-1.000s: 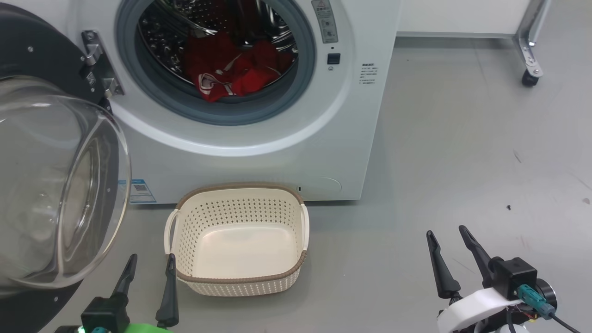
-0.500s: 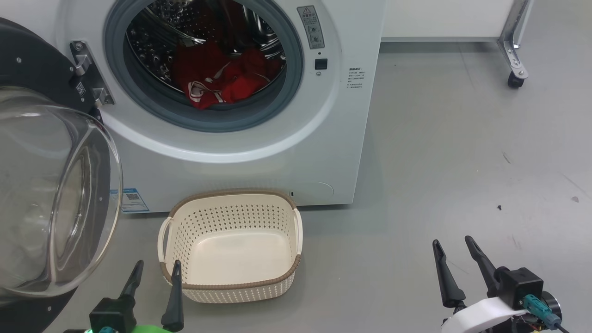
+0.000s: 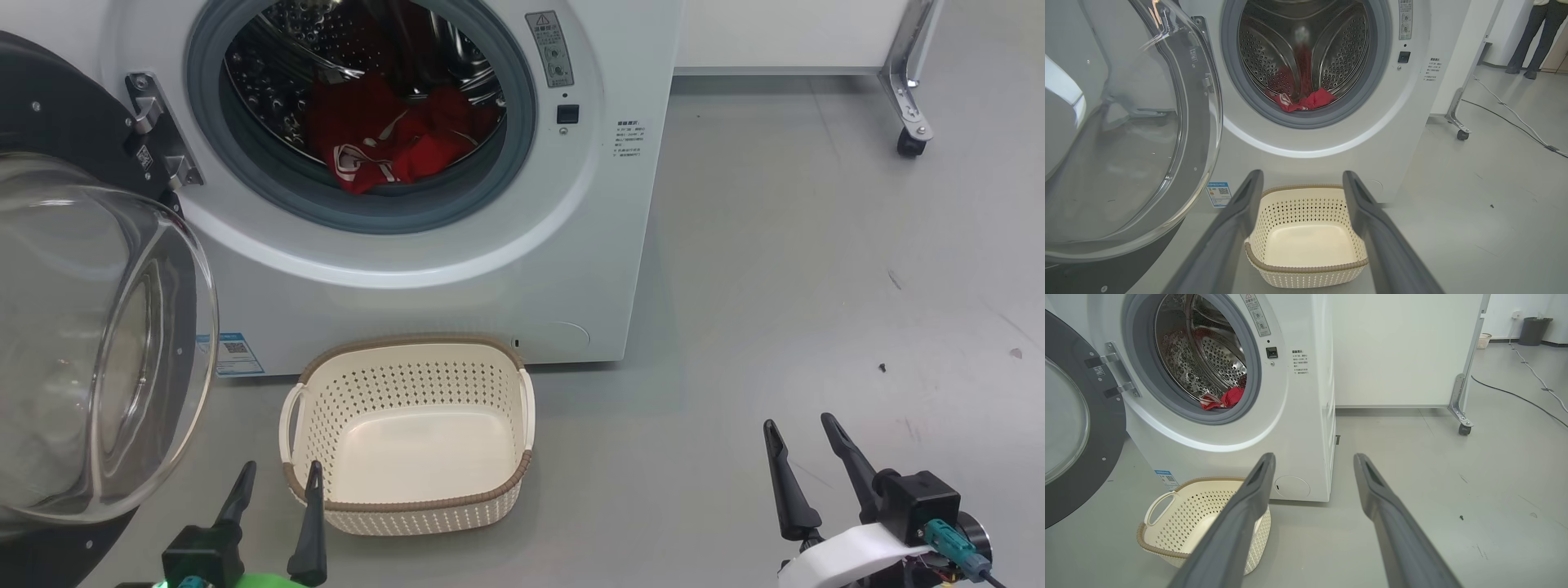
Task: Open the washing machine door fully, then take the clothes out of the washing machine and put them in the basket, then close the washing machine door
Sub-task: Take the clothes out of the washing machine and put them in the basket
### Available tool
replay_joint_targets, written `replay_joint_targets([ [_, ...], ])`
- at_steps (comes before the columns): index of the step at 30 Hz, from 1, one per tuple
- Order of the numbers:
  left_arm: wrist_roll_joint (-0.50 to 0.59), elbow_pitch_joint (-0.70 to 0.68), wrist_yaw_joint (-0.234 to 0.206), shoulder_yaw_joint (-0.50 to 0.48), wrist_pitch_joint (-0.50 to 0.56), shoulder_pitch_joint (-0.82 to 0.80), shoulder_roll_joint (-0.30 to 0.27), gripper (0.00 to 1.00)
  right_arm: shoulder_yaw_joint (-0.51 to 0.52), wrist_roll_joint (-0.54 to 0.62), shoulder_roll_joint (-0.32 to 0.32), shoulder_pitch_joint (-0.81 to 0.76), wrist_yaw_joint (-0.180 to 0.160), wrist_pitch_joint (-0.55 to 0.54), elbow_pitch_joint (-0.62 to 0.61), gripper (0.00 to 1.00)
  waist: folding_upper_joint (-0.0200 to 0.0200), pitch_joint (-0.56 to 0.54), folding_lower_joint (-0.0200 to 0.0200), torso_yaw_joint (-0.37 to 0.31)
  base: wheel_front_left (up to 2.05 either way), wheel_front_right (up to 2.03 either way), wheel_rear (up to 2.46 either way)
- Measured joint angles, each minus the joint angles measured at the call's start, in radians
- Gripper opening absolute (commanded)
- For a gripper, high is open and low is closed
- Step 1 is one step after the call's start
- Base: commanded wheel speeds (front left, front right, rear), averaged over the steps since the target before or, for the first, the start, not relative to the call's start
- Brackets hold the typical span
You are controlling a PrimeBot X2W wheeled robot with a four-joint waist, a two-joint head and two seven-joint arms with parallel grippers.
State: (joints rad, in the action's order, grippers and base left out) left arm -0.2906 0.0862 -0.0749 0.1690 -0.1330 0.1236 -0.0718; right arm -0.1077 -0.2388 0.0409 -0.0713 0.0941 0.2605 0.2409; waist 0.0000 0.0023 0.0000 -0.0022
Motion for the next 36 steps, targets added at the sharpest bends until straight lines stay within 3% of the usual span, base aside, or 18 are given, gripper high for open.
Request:
replay_joint_targets([
  [19, 0.001, -0.021, -0.001, 0.016, 0.007, 0.0, 0.003, 1.0, 0.005, -0.007, 0.0, -0.001, -0.002, 0.0, -0.014, 1.0, 0.0, 0.011, 0.0, 0.006, 0.12, -0.12, 0.0],
  [36, 0.011, -0.031, -0.005, 0.021, 0.007, -0.001, 0.002, 1.0, 0.005, -0.007, -0.001, -0.001, -0.005, 0.0, -0.018, 1.0, 0.0, 0.021, 0.0, 0.003, 0.77, -0.77, 0.0],
])
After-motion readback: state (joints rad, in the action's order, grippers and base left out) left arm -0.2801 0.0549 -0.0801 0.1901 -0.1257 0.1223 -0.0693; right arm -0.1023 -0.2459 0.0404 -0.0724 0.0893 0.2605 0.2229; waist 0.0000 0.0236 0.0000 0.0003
